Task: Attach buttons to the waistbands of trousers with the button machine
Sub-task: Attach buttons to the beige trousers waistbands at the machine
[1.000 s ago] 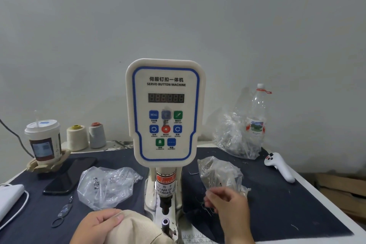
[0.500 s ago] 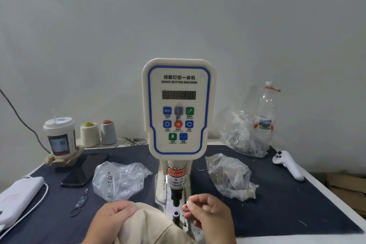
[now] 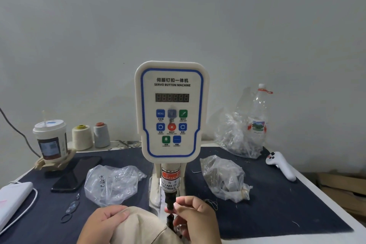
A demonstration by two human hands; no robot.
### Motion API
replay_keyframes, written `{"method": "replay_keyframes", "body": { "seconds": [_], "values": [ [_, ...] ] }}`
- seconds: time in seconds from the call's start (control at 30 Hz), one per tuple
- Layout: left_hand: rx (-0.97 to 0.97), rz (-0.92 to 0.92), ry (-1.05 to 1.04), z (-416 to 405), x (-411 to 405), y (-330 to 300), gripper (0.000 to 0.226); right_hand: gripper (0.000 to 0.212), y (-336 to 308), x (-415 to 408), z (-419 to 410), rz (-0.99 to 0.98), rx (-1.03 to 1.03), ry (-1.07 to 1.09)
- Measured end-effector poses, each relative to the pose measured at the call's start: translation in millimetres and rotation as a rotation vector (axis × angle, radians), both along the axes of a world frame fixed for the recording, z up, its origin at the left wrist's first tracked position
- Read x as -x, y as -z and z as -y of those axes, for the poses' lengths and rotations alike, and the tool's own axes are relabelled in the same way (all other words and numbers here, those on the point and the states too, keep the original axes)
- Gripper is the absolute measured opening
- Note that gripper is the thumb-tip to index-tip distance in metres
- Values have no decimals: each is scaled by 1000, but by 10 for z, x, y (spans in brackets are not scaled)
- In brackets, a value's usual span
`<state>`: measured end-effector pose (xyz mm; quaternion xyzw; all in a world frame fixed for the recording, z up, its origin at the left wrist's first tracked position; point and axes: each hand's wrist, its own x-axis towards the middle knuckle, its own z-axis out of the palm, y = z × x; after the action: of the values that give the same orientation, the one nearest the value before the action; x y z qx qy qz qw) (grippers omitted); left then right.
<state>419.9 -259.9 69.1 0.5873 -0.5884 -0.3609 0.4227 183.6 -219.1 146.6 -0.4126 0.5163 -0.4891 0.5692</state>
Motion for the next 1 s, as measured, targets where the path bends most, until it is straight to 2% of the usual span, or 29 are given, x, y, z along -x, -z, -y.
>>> {"method": "replay_keyframes", "body": {
  "seconds": [0.27,0.57,1.0],
  "values": [
    [11,-13,-1,22,4,5,27,5,16,10,57,33,-113,-15],
    [1,-29,-42,34,14,-1,29,13,19,16,167,29,-279,-35],
    [8,-26,-26,41,8,19,28,15,34,34,154,29,-266,-44]
  ]
}}
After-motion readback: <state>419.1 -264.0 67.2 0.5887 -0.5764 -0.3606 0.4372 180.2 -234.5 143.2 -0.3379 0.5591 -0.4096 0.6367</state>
